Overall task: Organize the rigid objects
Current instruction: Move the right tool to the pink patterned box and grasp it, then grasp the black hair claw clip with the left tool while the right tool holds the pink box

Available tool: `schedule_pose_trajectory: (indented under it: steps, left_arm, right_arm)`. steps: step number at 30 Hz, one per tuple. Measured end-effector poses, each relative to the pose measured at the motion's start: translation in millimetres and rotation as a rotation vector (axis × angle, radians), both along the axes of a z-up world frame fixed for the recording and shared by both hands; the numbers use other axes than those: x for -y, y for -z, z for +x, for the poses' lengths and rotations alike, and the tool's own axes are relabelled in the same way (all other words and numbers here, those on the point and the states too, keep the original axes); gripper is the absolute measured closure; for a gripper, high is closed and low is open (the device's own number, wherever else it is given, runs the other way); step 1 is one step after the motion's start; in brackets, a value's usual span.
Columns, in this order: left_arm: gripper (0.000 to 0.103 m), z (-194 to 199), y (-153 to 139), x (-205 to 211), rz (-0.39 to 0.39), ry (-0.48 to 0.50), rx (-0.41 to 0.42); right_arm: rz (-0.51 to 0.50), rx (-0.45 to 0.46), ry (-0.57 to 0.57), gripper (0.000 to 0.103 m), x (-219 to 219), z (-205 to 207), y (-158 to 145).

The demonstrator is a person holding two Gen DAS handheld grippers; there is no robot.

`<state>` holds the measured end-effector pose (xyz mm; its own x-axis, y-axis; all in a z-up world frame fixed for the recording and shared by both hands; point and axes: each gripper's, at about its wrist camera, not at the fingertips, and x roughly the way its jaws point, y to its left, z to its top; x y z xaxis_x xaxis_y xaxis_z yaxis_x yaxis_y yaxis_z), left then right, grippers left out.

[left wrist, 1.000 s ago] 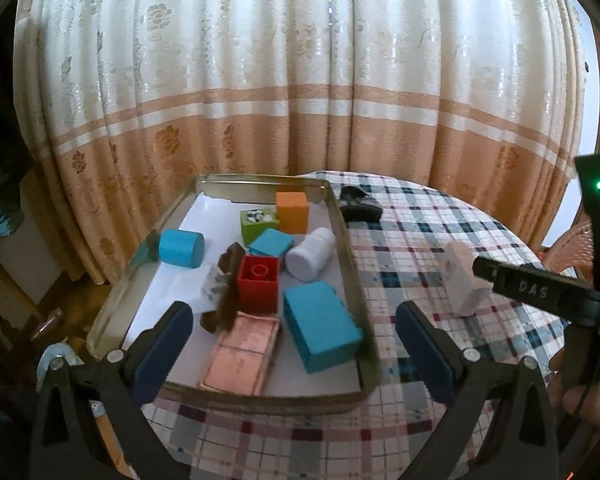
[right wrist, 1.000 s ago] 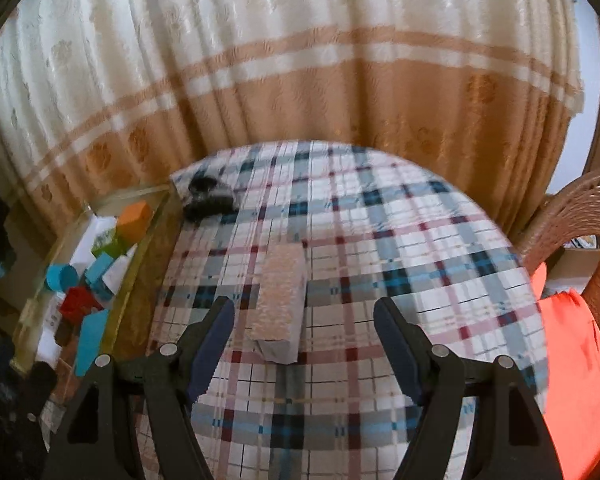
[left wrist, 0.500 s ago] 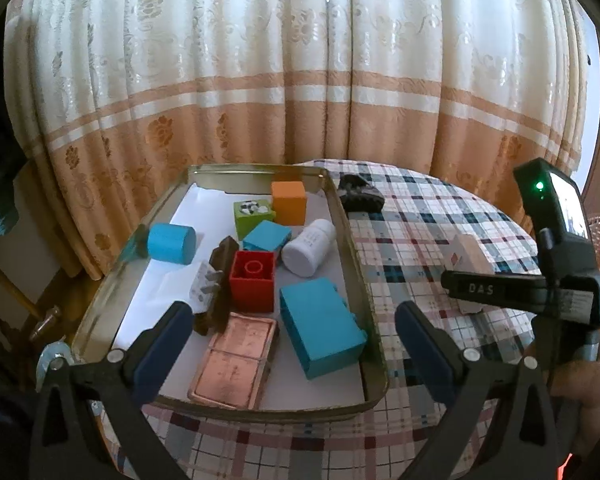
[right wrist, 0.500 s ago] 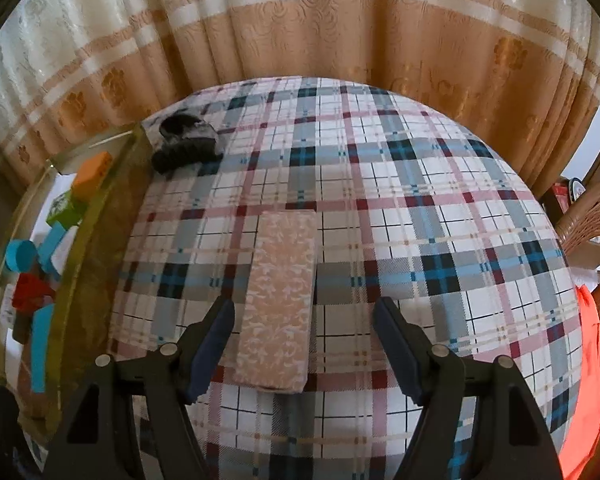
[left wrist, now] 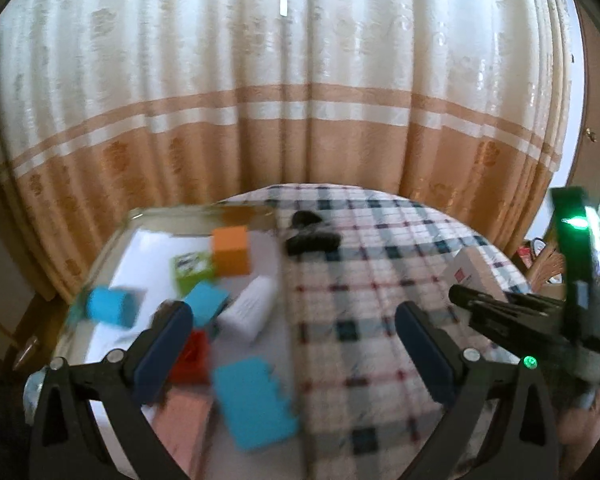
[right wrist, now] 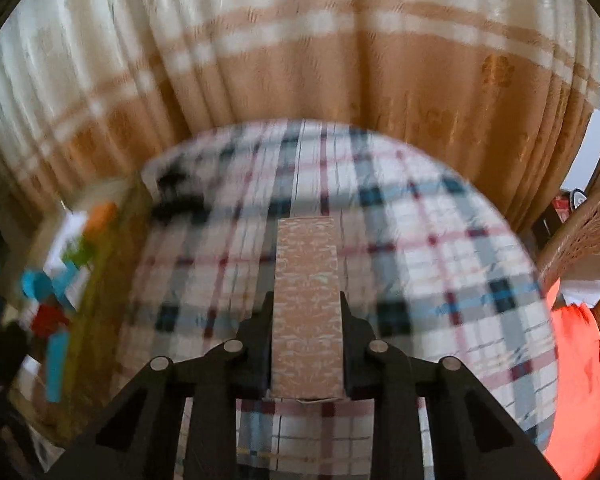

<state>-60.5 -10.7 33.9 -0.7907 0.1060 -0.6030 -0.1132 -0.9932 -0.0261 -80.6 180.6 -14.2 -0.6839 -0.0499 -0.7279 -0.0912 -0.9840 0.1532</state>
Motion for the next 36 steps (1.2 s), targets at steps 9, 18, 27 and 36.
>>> schedule_pose_trajectory:
  steps: [9, 18, 27, 36]
  left_arm:
    - [0.001, -92.6, 3.4, -69.1, -0.06, -0.002, 0.076]
    - [0.006, -169.5, 53.1, -111.4, -0.137, -0.105, 0.248]
    - [0.001, -198.9, 73.6, -104.7, -0.266, -0.308, 0.259]
    - [0.0, -209.2, 75.3, -104.4, -0.241, -0.333, 0.256]
  right_arm:
    - [-0.005, -0.116, 0.058, 0.075, -36.5, 10.0, -30.7]
    - [-0.007, -0.106, 0.058, 0.075, -51.7, 9.5, -25.8]
    - [-0.021, -0.11, 0.045, 0.075, -55.9, 6.3, -26.1]
    - [-0.03, -0.107, 0.059, 0.075, -62.7, 6.5, -27.1]
